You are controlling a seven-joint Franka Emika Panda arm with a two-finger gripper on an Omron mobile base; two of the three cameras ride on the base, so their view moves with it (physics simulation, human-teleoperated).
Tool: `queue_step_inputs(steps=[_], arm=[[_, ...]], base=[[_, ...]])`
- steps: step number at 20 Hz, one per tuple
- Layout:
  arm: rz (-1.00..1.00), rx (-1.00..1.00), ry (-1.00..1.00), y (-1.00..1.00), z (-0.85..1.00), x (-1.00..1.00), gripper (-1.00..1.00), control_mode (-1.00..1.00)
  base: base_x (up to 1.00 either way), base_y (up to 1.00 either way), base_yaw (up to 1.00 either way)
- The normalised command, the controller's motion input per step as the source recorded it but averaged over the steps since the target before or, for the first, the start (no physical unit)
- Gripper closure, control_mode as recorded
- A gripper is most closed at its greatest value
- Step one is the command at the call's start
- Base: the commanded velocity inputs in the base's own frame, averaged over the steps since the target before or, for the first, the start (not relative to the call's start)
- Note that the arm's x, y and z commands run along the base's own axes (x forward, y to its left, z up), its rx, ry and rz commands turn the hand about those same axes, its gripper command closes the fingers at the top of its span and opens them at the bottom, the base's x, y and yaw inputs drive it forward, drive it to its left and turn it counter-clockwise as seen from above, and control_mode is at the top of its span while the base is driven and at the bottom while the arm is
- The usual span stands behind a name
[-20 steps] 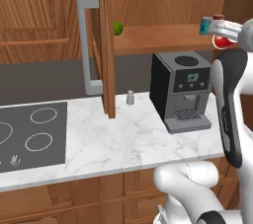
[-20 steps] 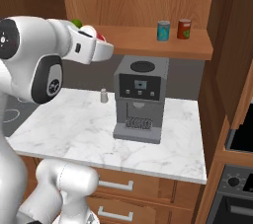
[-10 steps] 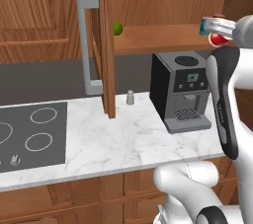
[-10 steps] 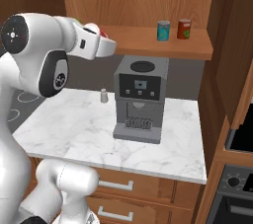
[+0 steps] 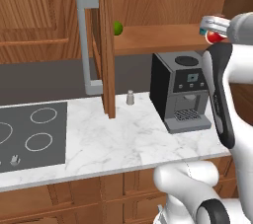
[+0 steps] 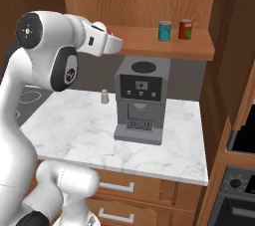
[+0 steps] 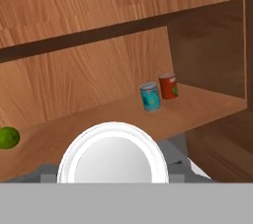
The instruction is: Pick the cans from the counter and place them in their designated side in the cabinet.
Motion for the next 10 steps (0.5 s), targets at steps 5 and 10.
queue_step_inputs(steps=[5,10], arm=[[0.0,0.0,0.0,-0.1,-0.09,0.25,1.0,-1.0],[0.0,0.0,0.0,-0.08,-0.05,0.22,1.0,-1.0]], base=[[0.0,0.0,0.0],[0.0,0.0,0.0]])
